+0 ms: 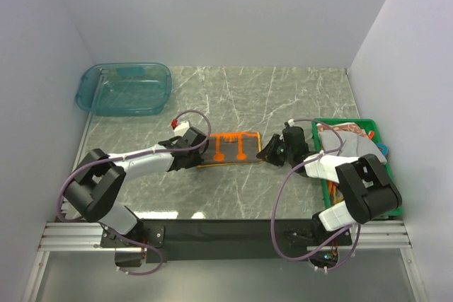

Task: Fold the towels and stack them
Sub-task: Fold the towel

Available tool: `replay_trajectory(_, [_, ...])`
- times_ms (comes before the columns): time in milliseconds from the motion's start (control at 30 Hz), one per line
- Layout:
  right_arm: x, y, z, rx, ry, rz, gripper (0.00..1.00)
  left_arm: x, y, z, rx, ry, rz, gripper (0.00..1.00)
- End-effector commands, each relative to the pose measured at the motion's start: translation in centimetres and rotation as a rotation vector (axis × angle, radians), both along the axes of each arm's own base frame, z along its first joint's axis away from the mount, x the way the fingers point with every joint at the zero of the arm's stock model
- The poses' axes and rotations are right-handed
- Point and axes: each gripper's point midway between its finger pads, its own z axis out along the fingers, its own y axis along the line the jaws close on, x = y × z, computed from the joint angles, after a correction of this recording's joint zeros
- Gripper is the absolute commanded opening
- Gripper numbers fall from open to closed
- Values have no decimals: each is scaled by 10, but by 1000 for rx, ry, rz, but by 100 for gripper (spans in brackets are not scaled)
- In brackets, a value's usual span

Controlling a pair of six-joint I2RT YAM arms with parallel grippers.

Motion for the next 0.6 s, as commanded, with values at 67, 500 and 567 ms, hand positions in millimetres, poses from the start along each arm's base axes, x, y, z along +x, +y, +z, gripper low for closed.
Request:
replay_trajectory(67, [7, -12, 16, -77, -77, -24, 42, 0, 8, 15, -20, -33, 40, 45])
replay_trajectory(500, [56, 29, 122, 138, -399, 20, 70, 47, -37, 107, -251, -263, 4, 56])
replay_trajectory(567, [69, 39, 134, 194, -450, 23, 70, 61, -44, 110, -274, -286, -4, 53])
